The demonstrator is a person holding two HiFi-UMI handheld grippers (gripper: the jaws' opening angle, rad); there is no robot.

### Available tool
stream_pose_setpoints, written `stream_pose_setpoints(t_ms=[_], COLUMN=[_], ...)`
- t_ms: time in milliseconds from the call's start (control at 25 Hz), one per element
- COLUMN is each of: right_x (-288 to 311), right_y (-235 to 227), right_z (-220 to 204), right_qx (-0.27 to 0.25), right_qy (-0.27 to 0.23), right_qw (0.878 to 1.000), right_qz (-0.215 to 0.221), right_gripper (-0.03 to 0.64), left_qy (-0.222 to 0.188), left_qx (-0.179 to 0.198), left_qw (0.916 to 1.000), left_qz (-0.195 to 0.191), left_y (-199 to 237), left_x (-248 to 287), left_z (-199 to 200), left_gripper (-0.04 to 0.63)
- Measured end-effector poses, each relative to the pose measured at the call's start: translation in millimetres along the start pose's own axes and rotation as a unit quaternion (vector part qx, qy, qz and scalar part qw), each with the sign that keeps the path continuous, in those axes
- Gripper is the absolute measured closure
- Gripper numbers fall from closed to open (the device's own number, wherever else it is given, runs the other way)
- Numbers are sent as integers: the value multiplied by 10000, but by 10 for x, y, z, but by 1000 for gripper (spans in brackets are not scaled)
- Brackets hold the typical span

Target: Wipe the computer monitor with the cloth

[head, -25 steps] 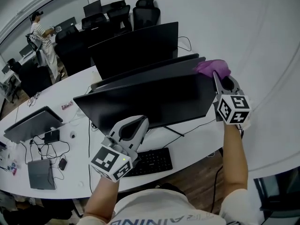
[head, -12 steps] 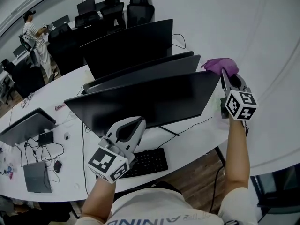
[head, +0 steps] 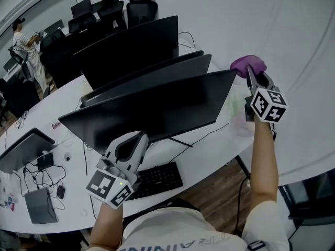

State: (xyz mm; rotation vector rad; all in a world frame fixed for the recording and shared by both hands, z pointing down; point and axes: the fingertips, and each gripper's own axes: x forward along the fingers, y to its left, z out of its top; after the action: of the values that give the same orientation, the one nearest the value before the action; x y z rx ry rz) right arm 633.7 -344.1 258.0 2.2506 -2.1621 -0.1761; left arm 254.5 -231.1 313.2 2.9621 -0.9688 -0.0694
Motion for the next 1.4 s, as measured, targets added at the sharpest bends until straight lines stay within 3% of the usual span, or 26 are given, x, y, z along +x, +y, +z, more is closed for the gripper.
stream_pose_setpoints(t_ms=[760, 1400], right_x=[-57, -135], right_y=[222, 260], right_z=[-565, -1391], right_qx=[678, 1609], right_qy=[342, 812], right_qw=[9944, 9775], right_qz=[731, 1097], right_gripper=[552, 552], left_qy=[153, 299], left_qx=[-101, -168], left_qw=[9980, 9983], left_qz=[-603, -481], left_y=[-409, -353], left_x=[326, 246], left_z=[-140, -269], left_gripper=[586, 586])
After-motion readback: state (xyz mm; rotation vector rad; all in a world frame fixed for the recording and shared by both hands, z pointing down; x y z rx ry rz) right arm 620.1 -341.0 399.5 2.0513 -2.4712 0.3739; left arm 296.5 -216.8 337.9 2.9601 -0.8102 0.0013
